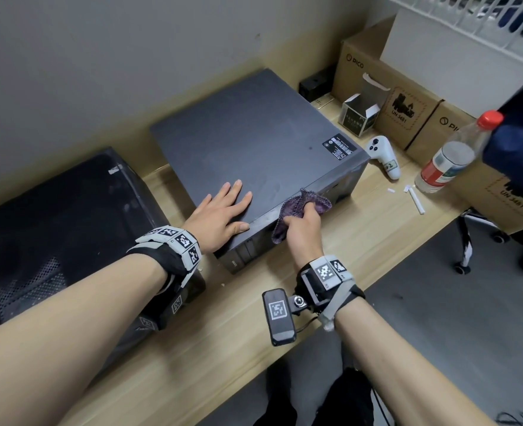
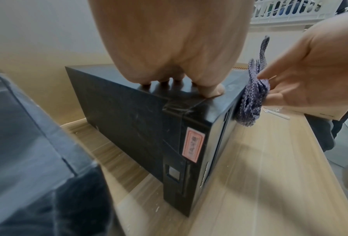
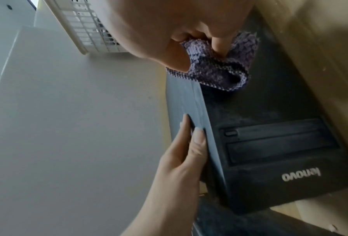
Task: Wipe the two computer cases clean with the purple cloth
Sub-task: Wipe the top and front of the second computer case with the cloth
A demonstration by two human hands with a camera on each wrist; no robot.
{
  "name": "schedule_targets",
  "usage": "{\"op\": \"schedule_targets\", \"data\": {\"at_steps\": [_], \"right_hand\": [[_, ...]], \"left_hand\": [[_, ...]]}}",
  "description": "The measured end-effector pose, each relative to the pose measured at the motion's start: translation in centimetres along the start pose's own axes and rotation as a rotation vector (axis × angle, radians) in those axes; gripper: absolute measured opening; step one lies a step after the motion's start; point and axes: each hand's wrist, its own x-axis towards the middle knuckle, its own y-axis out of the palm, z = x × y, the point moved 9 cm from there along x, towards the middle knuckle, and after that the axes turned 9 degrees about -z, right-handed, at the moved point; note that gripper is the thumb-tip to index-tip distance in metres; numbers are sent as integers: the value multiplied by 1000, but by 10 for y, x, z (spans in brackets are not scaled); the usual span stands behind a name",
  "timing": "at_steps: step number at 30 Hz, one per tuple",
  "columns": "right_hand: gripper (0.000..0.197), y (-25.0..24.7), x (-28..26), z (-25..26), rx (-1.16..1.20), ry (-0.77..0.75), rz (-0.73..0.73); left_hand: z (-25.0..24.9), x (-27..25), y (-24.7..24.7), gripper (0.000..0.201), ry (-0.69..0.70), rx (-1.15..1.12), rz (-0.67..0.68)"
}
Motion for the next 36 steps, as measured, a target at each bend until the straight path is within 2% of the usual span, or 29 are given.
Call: {"op": "schedule_targets", "data": {"at_steps": [2, 7, 12, 15, 17, 19, 23, 26, 29, 33, 36], "right_hand": [[40, -7, 11, 4, 14, 0, -13], [34, -46, 60, 22, -42, 8, -113], [14, -70, 85, 30, -83, 25, -211], [32, -59, 69, 24, -107, 29, -190], [37, -46, 48, 18, -139, 17, -158], [47, -28, 19, 10, -160, 14, -92], [50, 11, -39, -15, -153, 50, 62], [66, 38, -69, -27, -203, 77, 161], [65, 43, -66, -27, -154, 124, 167], [63, 11, -19, -3, -96, 112, 13], [50, -9, 9, 9, -79, 147, -38]], "left_hand": [[-1, 0, 0, 65, 6, 3, 2], [-1, -1, -1, 65, 14, 8, -4], [0, 0, 0, 65, 9, -10, -1], [0, 2, 3, 65, 12, -2, -6], [1, 2, 2, 64, 8, 6, -8], [1, 2, 2, 64, 5, 5, -9], [1, 2, 2, 64, 0, -9, -16], [2, 1, 1, 64, -6, -3, -13], [1, 0, 0, 65, -2, 13, -11], [-1, -1, -3, 65, -4, -4, -13], [-1, -2, -3, 65, 1, 2, -5]]}}
